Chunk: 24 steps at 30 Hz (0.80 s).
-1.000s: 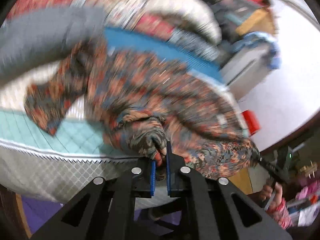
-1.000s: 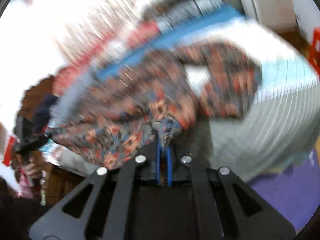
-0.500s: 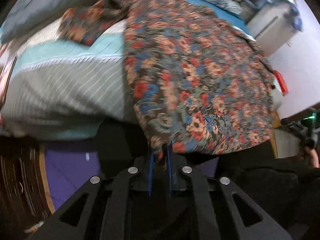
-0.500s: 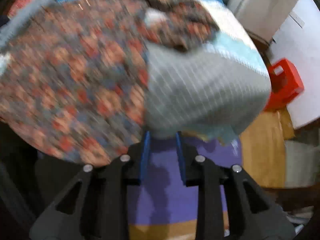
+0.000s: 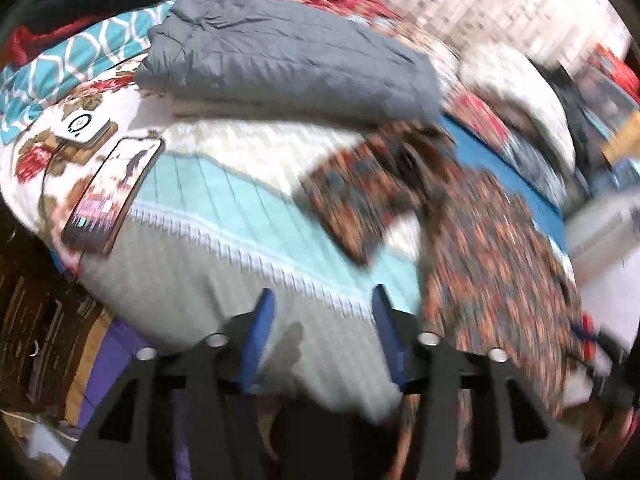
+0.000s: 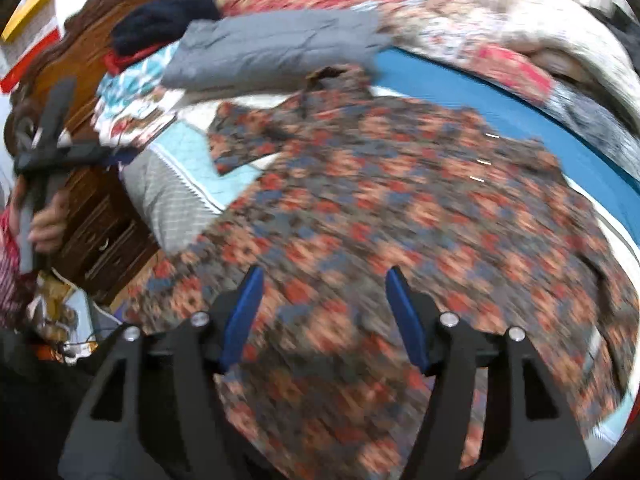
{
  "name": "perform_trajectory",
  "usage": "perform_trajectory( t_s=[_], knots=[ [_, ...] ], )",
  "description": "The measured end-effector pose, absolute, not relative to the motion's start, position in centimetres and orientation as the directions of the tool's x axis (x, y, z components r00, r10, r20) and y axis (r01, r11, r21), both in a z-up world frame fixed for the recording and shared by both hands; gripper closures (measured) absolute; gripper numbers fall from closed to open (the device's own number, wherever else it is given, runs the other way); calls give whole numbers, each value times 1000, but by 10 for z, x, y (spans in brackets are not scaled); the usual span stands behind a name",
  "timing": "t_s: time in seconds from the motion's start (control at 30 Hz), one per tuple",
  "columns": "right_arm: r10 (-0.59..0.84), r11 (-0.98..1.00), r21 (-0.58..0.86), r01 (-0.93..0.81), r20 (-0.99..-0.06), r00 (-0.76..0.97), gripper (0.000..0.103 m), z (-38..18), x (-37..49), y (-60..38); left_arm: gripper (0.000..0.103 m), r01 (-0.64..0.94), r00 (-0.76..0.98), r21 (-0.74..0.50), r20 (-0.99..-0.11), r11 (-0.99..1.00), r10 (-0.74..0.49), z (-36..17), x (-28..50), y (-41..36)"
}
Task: Fold large clothes
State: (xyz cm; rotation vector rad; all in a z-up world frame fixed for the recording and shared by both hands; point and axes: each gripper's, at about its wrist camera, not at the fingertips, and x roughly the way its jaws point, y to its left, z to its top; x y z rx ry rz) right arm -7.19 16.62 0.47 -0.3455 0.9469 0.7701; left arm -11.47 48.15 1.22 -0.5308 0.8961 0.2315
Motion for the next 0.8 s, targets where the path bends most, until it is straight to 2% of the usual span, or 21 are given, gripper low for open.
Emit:
perform_trajectory(
  t_s=[0.1,0.23,0.37,0.47,0.5,0.6,0.73,0.8],
  knots=[
    [459,688,134,-713,-841,285,42,-15,-66,194,103,-426,613,-378,-789,822,-45,-2,-73,506],
    [457,725,212,-656,-860,227,42,-39,-66,199,103,-415,613,-476,-776,775,-148,-31,-26,520],
    [406,758,189,-624,-886,226,42,-55,-57,197,103,-441,554,-478,-811,760,-188,-66,10,517],
    [388,800,187,-570,-886,254,42,-59,-37,187,103,-408,573,-469,-799,784,-180,-59,15,512],
    [370,814,170,-556,-889,269,42,-61,-30,183,97,-404,586,-477,-790,781,-179,-55,14,515],
    [320,853,142,-502,-902,290,42,-67,-12,173,94,-450,657,-440,-752,777,-45,-15,-4,541],
    [338,880,201,-430,-901,271,42,-76,2,157,94,-552,738,-418,-648,722,189,55,-53,597],
    [331,887,205,-414,-907,259,42,-83,4,151,94,-582,729,-438,-654,685,202,66,-68,622]
  ],
)
